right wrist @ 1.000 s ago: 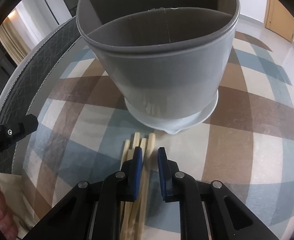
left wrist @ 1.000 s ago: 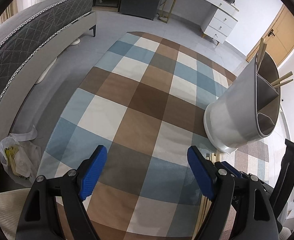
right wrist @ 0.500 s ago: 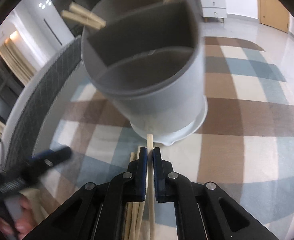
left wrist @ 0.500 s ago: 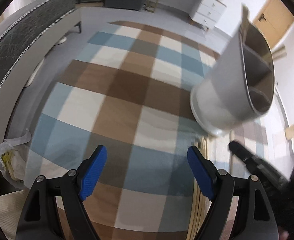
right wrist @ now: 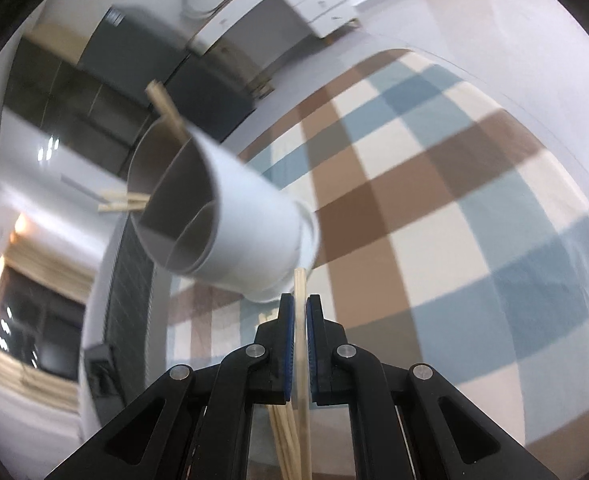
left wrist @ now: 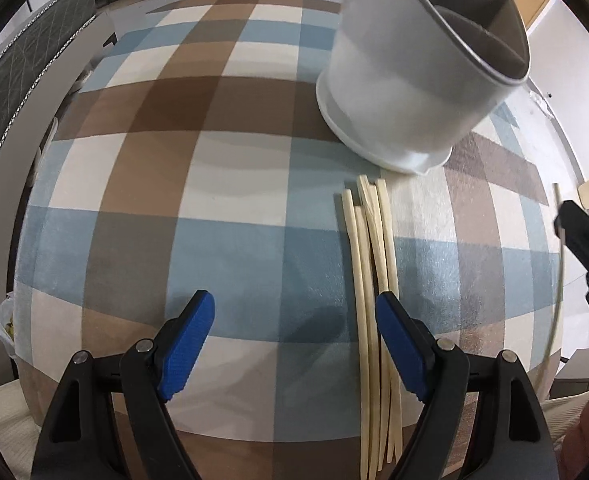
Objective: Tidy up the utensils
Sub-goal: 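Lift the chopstick with the right tool while the left tool closes on another chopstick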
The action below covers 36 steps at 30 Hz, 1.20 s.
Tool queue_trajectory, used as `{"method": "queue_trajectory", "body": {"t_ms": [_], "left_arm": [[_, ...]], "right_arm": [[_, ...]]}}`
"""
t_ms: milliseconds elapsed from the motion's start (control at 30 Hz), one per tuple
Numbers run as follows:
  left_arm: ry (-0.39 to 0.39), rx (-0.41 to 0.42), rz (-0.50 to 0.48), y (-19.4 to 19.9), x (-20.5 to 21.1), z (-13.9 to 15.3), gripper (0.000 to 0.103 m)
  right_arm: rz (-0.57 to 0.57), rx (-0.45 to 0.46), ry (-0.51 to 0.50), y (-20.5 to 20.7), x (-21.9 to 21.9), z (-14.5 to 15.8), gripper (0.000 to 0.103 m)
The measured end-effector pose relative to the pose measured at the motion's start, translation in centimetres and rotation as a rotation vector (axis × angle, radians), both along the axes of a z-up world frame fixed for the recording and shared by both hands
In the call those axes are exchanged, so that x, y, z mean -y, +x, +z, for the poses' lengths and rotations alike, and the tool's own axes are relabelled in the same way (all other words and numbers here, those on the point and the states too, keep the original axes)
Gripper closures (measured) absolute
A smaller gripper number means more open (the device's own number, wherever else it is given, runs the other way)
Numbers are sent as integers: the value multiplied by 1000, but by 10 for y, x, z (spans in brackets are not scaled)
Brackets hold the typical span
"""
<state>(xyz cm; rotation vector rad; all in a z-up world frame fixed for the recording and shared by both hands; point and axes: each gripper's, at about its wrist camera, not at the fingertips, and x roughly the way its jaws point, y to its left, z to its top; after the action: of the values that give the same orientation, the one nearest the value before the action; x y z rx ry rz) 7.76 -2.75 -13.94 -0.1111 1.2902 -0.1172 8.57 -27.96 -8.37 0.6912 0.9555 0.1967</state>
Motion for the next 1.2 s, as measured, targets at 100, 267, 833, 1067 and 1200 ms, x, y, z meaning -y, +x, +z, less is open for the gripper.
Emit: {"method": "queue_trajectory", "body": {"t_ms": [100,267,833,1067,1200], "left_arm": [[35,-2,-2,-1,4,-4,24],[78,0,-2,-1,5,-4,24],[69,22,18,37,0,-1,24],[86,49,8,47,0,-6,56],[108,57,-16,50,4,-5,77]], "right_arm": [[-37,6,12,-5,7,3,98],[-67,61,8,-16,12,14,98],[-46,88,-24,-26,3,19,98],[-42,93,-9,-20,1,19,98],[-38,98,-3,-15,0,19,98]]}}
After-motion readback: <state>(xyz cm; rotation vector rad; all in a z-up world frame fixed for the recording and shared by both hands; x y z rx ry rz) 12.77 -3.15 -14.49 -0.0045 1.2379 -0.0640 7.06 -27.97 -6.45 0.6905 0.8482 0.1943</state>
